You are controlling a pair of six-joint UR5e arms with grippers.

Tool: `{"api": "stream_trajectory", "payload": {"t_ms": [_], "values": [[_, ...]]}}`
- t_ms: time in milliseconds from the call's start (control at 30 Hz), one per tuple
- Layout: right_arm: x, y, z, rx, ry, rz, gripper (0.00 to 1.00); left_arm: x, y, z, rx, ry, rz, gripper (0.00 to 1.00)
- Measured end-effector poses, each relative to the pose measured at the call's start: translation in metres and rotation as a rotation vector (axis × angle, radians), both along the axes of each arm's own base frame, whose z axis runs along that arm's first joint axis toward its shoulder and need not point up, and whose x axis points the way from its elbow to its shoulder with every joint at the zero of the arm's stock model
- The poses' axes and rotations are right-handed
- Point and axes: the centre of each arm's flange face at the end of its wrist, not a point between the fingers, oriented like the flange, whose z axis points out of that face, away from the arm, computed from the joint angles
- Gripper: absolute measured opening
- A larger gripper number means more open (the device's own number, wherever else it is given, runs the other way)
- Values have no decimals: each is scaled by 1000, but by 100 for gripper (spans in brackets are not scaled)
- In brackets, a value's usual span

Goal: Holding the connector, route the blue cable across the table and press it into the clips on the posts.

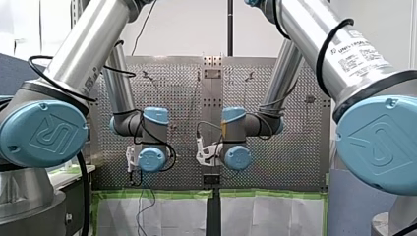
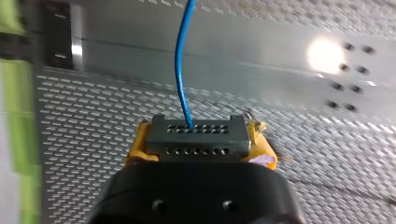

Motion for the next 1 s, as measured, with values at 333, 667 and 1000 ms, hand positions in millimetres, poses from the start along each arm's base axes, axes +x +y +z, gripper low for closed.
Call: {"api": "stream_trajectory", "payload": {"t_ms": [333, 667, 1000], "values": [[-7, 11, -38, 65, 75, 7, 0, 0, 0, -1, 2, 4, 0, 0], [-7, 12, -39, 67, 77, 7, 0, 0, 0, -1, 2, 4, 0, 0], [-8, 12, -40, 67, 77, 7, 0, 0, 0, -1, 2, 4, 0, 0]]}}
